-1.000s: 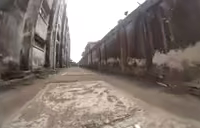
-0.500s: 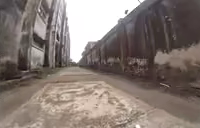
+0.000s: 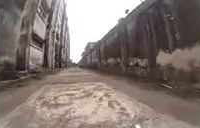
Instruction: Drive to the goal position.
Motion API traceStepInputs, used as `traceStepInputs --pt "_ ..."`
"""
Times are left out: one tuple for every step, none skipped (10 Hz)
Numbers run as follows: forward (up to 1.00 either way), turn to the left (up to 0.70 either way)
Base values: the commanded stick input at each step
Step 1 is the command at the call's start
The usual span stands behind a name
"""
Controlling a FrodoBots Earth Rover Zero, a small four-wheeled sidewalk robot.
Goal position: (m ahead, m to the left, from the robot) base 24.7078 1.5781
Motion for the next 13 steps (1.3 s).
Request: traceStepInputs --pt "0.30 0.00" --pt "0.30 0.00" --pt "0.30 0.00" --pt "0.30 0.00" --pt "0.30 0.00" --pt "0.30 0.00" --pt "0.30 0.00" --pt "0.30 0.00" --pt "0.30 0.00" --pt "0.30 0.00" --pt "0.30 0.00" --pt "0.30 0.00" --pt "0.30 0.00"
